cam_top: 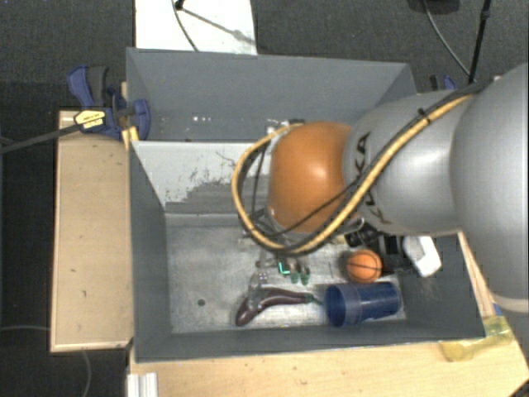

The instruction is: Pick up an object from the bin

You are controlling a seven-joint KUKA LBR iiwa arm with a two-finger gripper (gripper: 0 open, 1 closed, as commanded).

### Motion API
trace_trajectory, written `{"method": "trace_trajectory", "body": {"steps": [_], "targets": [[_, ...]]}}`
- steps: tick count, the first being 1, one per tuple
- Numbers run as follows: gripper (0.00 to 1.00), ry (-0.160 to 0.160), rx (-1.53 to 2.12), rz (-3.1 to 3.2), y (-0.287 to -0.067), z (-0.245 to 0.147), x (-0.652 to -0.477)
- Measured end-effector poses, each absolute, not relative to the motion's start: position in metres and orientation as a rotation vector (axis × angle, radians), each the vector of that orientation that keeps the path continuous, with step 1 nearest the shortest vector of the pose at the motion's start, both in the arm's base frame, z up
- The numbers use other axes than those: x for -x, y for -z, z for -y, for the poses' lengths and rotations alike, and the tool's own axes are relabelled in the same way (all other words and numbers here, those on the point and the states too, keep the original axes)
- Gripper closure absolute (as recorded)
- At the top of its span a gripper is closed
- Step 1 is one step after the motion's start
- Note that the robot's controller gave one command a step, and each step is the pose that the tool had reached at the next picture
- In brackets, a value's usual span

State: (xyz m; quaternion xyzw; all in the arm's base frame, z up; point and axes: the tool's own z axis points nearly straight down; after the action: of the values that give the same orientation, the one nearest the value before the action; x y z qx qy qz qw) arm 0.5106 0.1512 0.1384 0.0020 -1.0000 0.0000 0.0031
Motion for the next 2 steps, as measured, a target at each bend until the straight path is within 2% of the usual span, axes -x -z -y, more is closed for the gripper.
{"method": "trace_trajectory", "body": {"steps": [1,2], "targets": [[0.0,0.002,0.0,3.143,-0.143,-0.151,-0.513],[0.0,0.006,-0.098,3.15,-0.128,-0.142,-0.508]]}}
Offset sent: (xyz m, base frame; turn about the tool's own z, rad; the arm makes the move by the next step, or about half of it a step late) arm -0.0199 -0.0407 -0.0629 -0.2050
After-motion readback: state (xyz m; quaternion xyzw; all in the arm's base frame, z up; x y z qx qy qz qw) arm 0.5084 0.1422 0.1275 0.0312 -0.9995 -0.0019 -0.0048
